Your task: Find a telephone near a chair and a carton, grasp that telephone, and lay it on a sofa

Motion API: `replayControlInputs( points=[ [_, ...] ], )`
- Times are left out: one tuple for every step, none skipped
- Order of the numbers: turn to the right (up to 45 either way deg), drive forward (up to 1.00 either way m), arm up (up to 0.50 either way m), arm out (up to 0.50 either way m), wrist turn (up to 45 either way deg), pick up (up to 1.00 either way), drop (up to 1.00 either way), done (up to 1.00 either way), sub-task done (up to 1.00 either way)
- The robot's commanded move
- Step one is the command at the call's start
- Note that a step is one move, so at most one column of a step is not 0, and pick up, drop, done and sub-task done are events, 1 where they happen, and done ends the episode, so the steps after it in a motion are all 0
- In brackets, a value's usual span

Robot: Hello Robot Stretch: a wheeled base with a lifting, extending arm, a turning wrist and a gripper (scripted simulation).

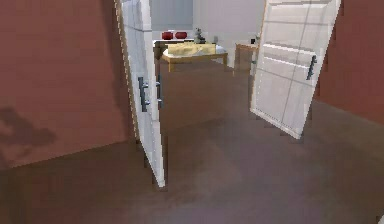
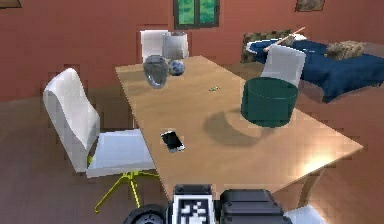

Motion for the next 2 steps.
replayControlInputs(
  points=[
    [0.0, 0.00, 0.00, 0.42, 0.0, 0.00, 0.00, 0.00, 0.00],
    [0.0, 0.00, 0.00, 0.00, 45.0, 0.00, 0.00, 0.00, 0.00]
  ],
)
